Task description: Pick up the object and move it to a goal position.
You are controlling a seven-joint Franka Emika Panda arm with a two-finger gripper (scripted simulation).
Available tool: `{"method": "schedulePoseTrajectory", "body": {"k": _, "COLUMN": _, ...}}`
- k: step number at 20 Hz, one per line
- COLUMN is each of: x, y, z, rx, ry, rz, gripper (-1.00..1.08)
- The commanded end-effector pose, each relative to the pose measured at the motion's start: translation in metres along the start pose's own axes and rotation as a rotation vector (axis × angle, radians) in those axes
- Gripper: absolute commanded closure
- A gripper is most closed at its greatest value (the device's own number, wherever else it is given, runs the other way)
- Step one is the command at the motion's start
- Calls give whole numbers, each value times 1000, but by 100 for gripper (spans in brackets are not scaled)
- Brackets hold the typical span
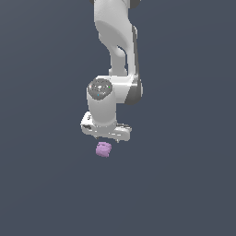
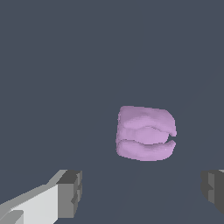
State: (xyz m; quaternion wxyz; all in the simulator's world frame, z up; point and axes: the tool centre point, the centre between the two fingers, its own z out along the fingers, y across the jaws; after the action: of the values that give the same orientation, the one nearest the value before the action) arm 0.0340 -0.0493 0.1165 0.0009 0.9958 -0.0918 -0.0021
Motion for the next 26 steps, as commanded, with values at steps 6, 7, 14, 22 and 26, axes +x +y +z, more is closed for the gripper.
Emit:
{"method": "schedulePoseTrajectory", "body": {"k": 6, "x": 18, "y": 17, "z": 23, "rx": 2, "ry": 4, "rz": 86, "gripper": -92}}
{"method": "schedulePoseTrajectory", "body": {"k": 7, "x": 18, "y": 18, "z": 24, "rx": 2, "ry": 4, "rz": 91, "gripper": -92}}
{"method": "schedulePoseTrajectory", "body": {"k": 14, "x": 19, "y": 19, "z": 29, "rx": 2, "ry": 3, "rz": 93, "gripper": -92}}
{"method": "schedulePoseTrajectory", "body": {"k": 22, "x": 18, "y": 20, "z": 65, "rx": 2, "ry": 4, "rz": 97, "gripper": -92}}
{"method": "schedulePoseTrajectory", "body": {"k": 26, "x": 19, "y": 20, "z": 76, "rx": 2, "ry": 4, "rz": 97, "gripper": -92}}
